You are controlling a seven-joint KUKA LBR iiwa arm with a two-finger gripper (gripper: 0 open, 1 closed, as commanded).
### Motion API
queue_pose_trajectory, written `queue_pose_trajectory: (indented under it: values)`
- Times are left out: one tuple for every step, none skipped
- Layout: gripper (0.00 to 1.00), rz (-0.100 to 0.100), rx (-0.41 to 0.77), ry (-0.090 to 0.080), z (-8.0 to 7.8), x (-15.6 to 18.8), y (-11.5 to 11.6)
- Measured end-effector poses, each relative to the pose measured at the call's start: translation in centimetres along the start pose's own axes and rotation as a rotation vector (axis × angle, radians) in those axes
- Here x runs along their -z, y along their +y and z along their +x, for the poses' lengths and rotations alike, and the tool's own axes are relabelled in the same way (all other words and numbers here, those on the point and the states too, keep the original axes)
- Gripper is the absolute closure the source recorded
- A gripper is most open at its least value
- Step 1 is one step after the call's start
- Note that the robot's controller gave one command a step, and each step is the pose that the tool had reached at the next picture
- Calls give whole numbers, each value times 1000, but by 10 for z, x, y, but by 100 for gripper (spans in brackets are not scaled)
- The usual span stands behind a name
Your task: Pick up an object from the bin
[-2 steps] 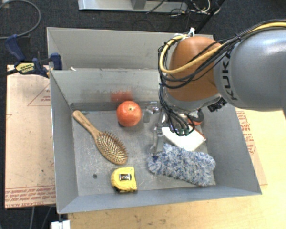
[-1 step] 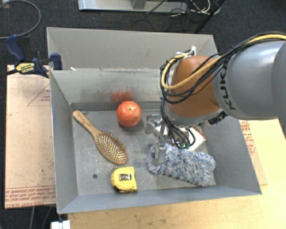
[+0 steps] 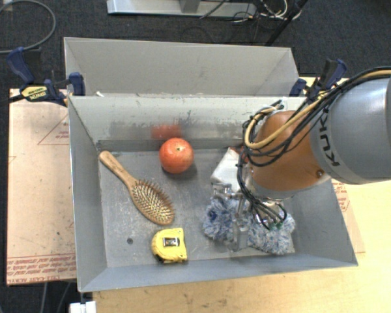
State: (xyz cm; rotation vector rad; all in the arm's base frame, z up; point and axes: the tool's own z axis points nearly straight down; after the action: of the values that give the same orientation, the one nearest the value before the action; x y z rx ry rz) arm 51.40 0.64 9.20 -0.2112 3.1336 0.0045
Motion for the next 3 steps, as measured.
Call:
queue_pose_trajectory:
  values:
    - [100, 1, 363, -7, -11, -22, 11]
    - [100, 1, 362, -7, -11, -22, 11]
    - [100, -6, 467, -3, -49, -24, -9]
